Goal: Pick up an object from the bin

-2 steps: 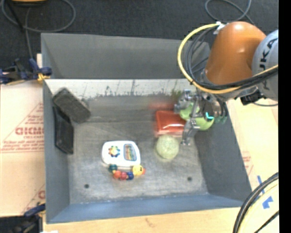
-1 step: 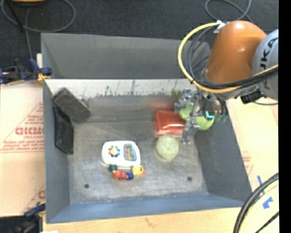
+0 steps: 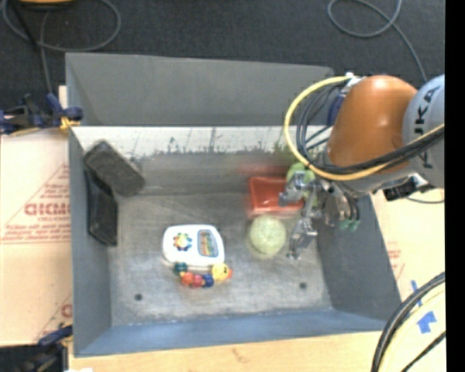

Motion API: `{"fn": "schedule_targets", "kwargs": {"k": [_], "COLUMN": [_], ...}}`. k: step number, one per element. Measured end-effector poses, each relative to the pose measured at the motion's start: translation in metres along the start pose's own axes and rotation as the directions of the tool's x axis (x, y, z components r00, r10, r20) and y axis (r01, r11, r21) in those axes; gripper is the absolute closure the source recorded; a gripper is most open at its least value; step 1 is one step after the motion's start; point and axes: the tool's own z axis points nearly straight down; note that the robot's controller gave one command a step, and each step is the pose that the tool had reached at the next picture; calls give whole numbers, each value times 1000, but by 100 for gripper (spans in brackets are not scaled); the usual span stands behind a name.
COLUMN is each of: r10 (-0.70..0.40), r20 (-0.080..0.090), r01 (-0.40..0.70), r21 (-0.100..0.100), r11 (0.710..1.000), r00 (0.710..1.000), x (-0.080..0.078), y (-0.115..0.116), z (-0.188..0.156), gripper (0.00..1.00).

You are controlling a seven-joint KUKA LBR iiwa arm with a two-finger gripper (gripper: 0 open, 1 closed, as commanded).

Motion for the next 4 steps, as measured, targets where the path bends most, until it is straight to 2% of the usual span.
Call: {"fn": "schedule_targets", "kwargs": {"k": [1, 2, 3, 4], "r10": [11, 148, 147, 148], "r20": [-4, 35, 35, -9], "r01": [-11, -148, -147, -148], "r21": [1, -5, -5, 1], "r11": [1000, 989, 989, 989], "r00": [1000, 988, 988, 989], "x": [25, 10, 10, 18], "y": [5, -17, -17, -20], "z": [59, 106, 106, 72], "gripper": [0, 100, 100, 100]}}
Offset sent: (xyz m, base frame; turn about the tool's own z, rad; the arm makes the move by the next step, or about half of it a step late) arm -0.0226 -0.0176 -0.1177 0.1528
